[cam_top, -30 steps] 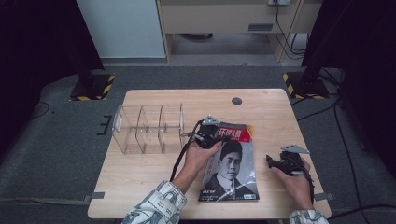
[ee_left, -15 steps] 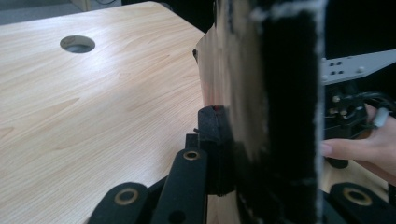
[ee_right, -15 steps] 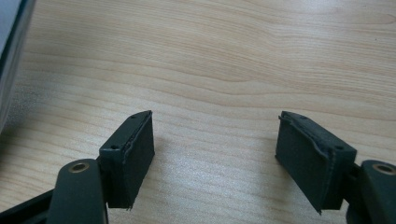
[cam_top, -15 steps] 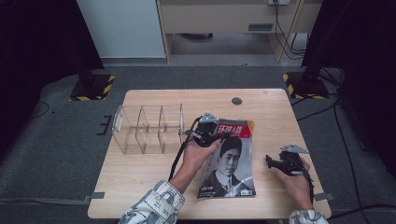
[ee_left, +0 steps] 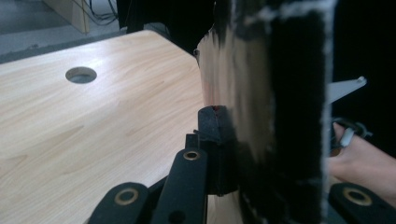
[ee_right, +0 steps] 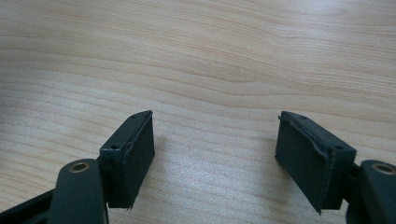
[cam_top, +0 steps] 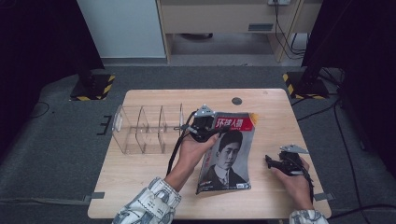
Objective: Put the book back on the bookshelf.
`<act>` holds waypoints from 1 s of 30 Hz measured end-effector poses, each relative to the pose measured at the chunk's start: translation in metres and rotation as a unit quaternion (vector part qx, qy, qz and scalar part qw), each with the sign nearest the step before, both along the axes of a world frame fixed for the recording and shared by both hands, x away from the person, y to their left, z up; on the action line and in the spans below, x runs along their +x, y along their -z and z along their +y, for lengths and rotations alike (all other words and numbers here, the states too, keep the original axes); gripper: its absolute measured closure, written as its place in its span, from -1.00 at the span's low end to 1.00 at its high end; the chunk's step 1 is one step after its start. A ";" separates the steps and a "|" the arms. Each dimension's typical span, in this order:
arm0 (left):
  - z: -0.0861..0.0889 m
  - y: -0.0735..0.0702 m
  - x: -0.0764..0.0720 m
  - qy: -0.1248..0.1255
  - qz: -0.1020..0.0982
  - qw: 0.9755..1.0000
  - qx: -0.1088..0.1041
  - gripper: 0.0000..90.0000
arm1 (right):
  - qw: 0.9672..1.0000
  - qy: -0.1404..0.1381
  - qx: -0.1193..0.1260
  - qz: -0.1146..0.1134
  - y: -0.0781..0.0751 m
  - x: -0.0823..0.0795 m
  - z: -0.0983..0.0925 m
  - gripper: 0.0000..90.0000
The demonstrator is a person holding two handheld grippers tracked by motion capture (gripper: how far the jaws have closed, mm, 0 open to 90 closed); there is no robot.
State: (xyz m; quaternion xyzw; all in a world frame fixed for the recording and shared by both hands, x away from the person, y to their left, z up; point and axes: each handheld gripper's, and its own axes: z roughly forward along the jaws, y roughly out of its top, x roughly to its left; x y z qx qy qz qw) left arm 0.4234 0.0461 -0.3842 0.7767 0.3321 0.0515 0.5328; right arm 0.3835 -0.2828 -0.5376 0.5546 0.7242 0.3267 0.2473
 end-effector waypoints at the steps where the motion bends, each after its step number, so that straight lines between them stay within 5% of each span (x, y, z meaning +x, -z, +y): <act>1: 0.001 -0.002 0.000 0.000 0.000 1.000 -0.004 0.93 | 1.000 0.000 0.000 0.000 0.000 0.000 0.000 -0.37; 15: 0.020 -0.029 -0.015 0.007 -0.024 0.999 -0.027 0.93 | 1.000 -0.001 0.001 0.002 0.000 0.000 0.001 -0.37; 30: 0.040 -0.041 -0.024 0.001 -0.038 0.999 -0.039 0.93 | 1.000 -0.003 0.000 0.002 0.000 0.000 0.001 -0.36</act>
